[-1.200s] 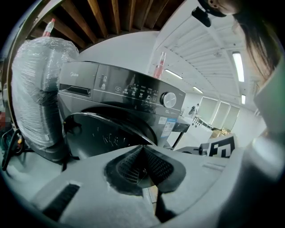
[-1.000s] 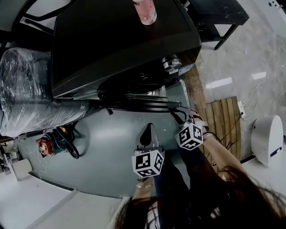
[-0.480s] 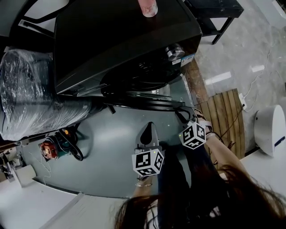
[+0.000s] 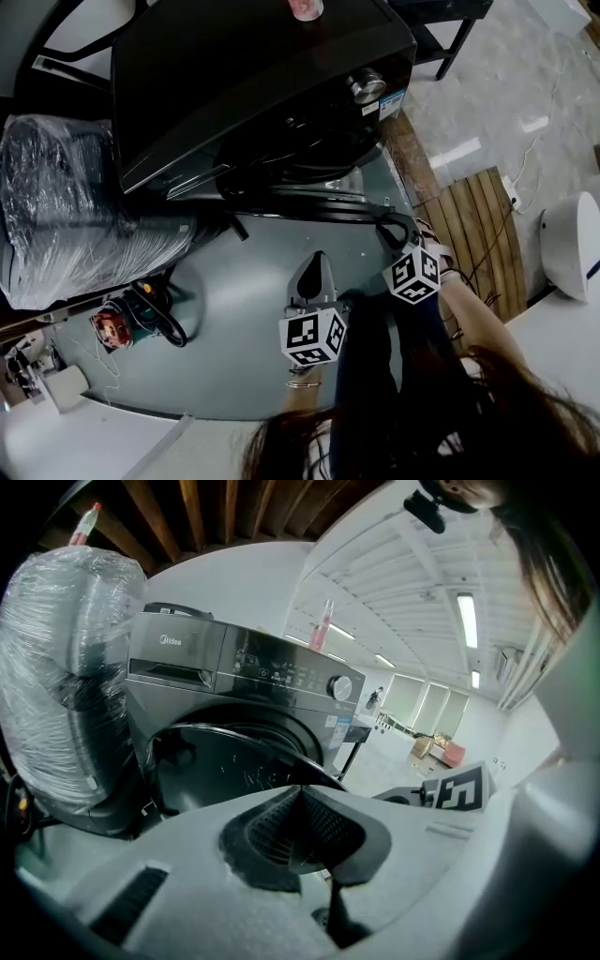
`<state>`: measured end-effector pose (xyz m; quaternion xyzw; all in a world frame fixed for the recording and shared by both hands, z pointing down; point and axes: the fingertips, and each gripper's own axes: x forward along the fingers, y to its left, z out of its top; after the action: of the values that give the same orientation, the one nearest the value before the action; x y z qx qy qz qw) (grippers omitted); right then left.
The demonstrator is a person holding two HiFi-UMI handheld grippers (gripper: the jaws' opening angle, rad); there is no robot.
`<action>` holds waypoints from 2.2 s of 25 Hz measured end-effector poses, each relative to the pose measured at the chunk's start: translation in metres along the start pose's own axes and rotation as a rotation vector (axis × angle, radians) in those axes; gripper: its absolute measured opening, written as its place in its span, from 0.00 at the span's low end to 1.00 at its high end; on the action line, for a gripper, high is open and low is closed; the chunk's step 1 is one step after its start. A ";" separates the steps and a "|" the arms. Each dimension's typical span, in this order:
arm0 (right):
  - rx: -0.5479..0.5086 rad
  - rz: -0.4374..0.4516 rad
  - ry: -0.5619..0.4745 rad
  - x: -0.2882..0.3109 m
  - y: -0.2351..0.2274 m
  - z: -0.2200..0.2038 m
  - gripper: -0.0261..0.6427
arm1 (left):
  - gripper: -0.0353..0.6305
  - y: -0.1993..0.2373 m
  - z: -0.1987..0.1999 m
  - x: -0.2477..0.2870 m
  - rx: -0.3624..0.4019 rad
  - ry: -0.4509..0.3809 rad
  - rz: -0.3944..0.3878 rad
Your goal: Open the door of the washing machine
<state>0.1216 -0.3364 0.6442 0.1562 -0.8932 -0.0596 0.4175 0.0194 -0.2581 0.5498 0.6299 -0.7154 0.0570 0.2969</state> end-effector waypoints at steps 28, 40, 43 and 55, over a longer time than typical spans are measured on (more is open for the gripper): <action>0.063 -0.051 0.040 -0.027 0.078 -0.009 0.15 | 0.07 0.007 -0.029 -0.061 0.033 0.024 -0.045; 0.076 0.024 0.020 -0.035 0.114 -0.010 0.13 | 0.07 0.008 -0.053 -0.103 0.001 -0.006 0.103; 0.090 0.043 0.009 -0.037 0.123 -0.009 0.13 | 0.07 0.007 -0.059 -0.111 -0.003 -0.009 0.128; 0.123 0.074 -0.029 -0.043 0.156 -0.007 0.12 | 0.07 0.010 -0.065 -0.141 -0.011 -0.021 0.185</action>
<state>0.1172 -0.1748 0.6550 0.1473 -0.9063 0.0085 0.3960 0.0377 -0.1038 0.5359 0.5599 -0.7740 0.0738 0.2864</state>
